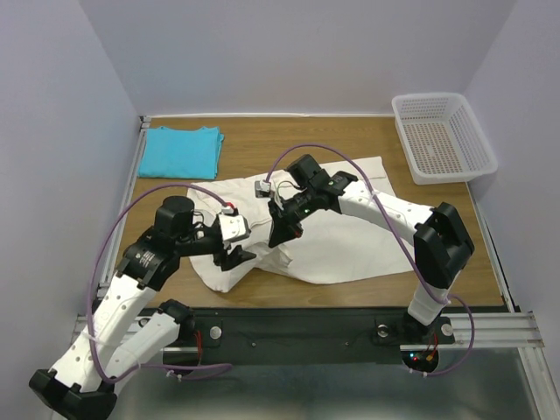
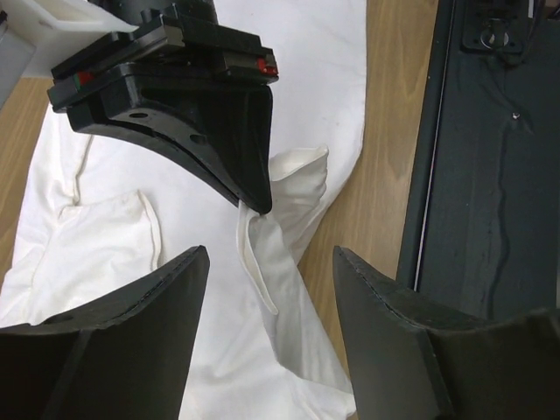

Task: Fold and stack the t-shirts
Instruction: Fold the tshirt

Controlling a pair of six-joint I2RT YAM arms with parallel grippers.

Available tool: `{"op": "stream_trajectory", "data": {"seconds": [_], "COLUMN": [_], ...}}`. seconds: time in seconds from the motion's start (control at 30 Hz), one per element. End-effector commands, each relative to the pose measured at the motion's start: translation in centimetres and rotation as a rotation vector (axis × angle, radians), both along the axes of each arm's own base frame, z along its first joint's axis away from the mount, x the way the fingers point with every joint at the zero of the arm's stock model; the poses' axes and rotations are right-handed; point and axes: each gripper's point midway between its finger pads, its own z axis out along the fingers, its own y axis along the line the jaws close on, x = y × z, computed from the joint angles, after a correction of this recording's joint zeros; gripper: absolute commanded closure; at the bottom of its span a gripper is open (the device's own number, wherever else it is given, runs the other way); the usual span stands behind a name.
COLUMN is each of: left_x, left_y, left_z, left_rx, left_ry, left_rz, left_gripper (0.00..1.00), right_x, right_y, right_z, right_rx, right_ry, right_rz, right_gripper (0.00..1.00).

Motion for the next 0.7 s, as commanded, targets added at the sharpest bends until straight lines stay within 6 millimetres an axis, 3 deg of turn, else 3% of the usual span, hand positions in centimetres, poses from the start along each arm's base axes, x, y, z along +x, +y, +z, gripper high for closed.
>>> {"op": "stream_trajectory", "data": {"seconds": [0.0,0.47,0.63,0.67], "left_x": [1.4,3.1,2.5,2.3], "left_y": [-0.4,-0.8,-1.1,-0.8], "left_z": [0.6,0.9,2.4,1.8], "left_rx": [-0.002,0.114,0.155,0.192], "left_ry": [0.031,0.137,0.108,0.126], "left_rz": [0.04,0.116,0.107,0.11], "left_gripper": [0.36,0.48,0.43,0.41], "right_x": [0.4,0.3,0.3,0.3], "right_y": [0.6,0.6,0.6,0.6], "right_z": [3.8,3.6,3.6,3.6], "right_rx": [0.101,0.103,0.104,0.102], "right_ry": [-0.055,-0.049,-0.05,-0.05], "right_rz": [0.015,0.018,0.018,0.017], "right_gripper": [0.99,0.99,0.99,0.99]}}
